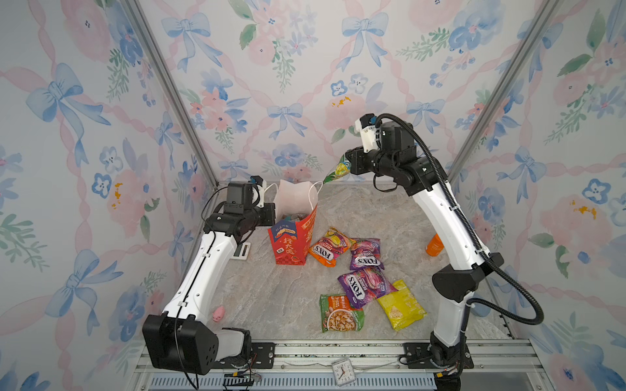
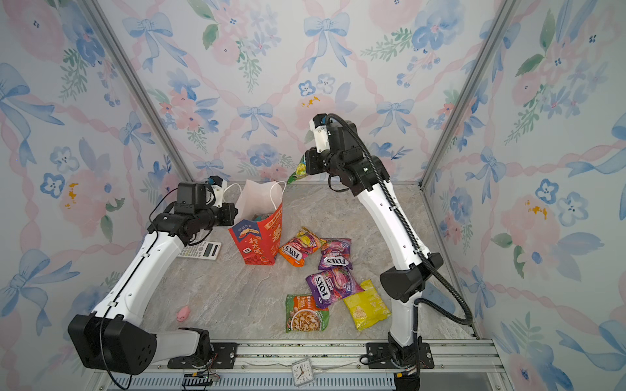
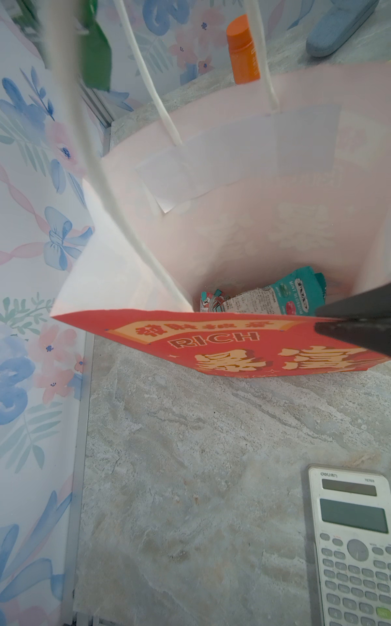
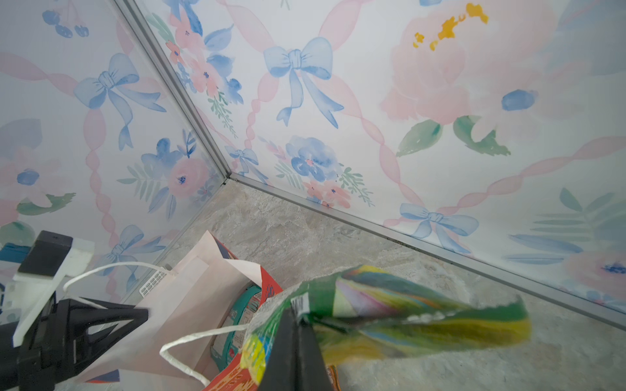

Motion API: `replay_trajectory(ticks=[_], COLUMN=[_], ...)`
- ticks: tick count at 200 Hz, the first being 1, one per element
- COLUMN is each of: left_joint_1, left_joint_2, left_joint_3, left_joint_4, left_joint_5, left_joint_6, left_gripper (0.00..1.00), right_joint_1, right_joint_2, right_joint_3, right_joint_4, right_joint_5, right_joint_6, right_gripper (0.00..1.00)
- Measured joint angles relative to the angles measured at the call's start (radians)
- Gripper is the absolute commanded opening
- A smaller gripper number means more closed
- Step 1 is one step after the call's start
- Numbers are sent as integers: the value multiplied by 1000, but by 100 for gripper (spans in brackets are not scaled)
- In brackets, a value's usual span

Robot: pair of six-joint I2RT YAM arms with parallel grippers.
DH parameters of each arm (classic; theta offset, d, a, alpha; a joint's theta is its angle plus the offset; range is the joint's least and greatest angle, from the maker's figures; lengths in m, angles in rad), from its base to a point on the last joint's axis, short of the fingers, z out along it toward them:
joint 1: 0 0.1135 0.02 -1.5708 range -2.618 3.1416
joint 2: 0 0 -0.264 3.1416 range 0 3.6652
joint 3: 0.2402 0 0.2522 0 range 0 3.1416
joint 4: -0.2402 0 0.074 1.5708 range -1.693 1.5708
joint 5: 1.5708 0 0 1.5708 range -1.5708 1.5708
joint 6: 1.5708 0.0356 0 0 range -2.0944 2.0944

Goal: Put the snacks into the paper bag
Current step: 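Lift the green packet with the right gripper and carry it toward the bag, then lower the green packet into the bag opening and open the right gripper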

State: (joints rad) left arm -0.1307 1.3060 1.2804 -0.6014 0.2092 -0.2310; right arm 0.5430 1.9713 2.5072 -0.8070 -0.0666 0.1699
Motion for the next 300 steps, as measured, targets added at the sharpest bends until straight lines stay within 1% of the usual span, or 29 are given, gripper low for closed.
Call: replay_trajectory(ticks=[36, 80, 141, 187, 213, 270, 300], left_joint_1=[0, 0, 0, 0, 0, 0, 0], left_joint_2=[0, 0, 0, 0, 0, 0, 0], left_joint_3=[1, 1, 1, 1, 1, 1, 1], left_joint_4=[0, 0, 0, 0, 0, 0, 0], left_joint_5=[0, 0, 0, 0, 0, 0, 0], left_joint_6=[2, 2, 2, 2, 2, 3, 8], left_gripper=[0, 0, 0, 0, 0, 0, 0], right_joint_1=[0, 24, 129, 213, 259, 365, 401], right_joint_2=[78, 104, 134, 134, 134, 134, 134], right_joint_3=[132, 145, 178, 178, 178, 148, 135], right_joint_4=[-2, 25, 42, 24, -7, -59, -89], right_joint_5=[-1, -19, -53, -47, -8, 173, 252], right_joint_6=[5, 12, 7, -27, -50, -97, -105], right_gripper=[0, 0, 0, 0, 0, 0, 0])
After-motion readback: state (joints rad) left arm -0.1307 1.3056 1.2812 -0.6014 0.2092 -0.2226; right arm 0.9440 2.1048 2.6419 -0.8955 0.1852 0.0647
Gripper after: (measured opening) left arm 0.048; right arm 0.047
